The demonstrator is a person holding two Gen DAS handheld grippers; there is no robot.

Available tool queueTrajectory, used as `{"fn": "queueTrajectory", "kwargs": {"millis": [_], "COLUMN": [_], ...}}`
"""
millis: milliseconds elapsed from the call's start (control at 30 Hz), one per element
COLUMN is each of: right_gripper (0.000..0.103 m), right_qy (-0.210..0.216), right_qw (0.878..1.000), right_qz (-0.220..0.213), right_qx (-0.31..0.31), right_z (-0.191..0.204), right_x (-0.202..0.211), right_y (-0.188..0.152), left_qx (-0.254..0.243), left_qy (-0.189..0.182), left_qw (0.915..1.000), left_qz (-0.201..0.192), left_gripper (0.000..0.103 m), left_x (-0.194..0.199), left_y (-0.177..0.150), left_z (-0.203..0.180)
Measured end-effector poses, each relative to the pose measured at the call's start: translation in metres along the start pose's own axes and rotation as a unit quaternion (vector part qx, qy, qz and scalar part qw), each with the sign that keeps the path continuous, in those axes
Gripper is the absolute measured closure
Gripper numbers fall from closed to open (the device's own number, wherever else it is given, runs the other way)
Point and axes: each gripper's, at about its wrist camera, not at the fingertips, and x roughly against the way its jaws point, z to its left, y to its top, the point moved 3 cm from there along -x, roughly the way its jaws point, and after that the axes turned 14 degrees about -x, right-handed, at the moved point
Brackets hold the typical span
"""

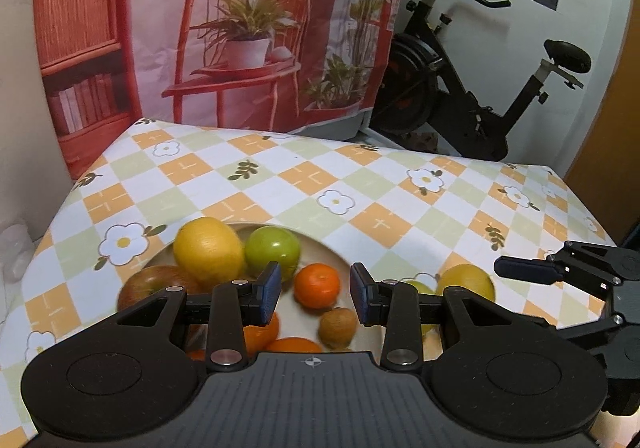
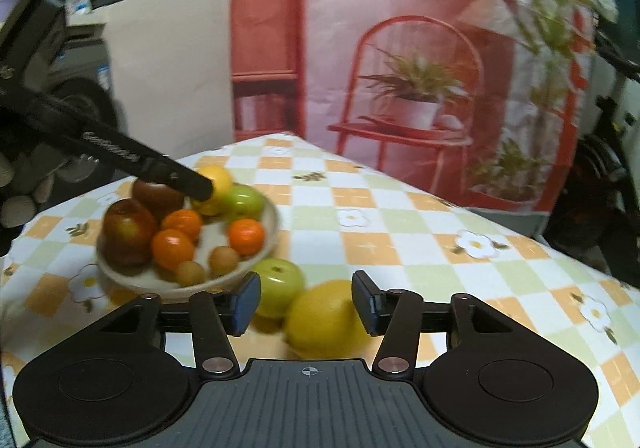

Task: Organize fruits
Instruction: 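Grasp a large yellow lemon with the right gripper and lift it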

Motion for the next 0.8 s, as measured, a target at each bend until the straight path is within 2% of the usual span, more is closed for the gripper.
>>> {"fn": "queueTrajectory", "kwargs": {"millis": [100, 200, 267, 500, 667, 800], "right_gripper": [0.054, 0.04, 0.037, 0.036, 0.033, 0.034], "right_qy": [-0.006, -0.006, 0.0, 0.009, 0.029, 0.032], "right_qw": [1.0, 1.0, 1.0, 0.999, 0.998, 0.998], "right_qz": [-0.003, -0.002, 0.001, 0.028, 0.049, 0.049], "right_qx": [-0.017, -0.028, -0.025, 0.037, 0.041, 0.032], "right_z": [-0.013, -0.02, -0.02, -0.018, -0.022, -0.026], "right_x": [0.001, 0.0, -0.003, -0.027, -0.038, -0.044], "right_y": [-0.004, -0.006, -0.007, -0.01, -0.015, -0.017], "left_qx": [-0.005, -0.007, -0.002, 0.007, 0.011, 0.013], "left_qy": [-0.002, -0.001, -0.002, -0.006, -0.007, -0.007], "left_qw": [1.0, 1.0, 1.0, 0.9999, 0.9998, 0.9997], "left_qz": [0.001, 0.003, 0.002, 0.007, 0.014, 0.017], "left_gripper": [0.063, 0.063, 0.063, 0.063, 0.063, 0.063], "left_x": [-0.002, -0.004, -0.004, -0.006, -0.009, -0.013], "left_y": [0.002, 0.003, 0.003, -0.001, -0.004, -0.004], "left_z": [-0.007, -0.011, -0.01, -0.011, -0.012, -0.013]}}
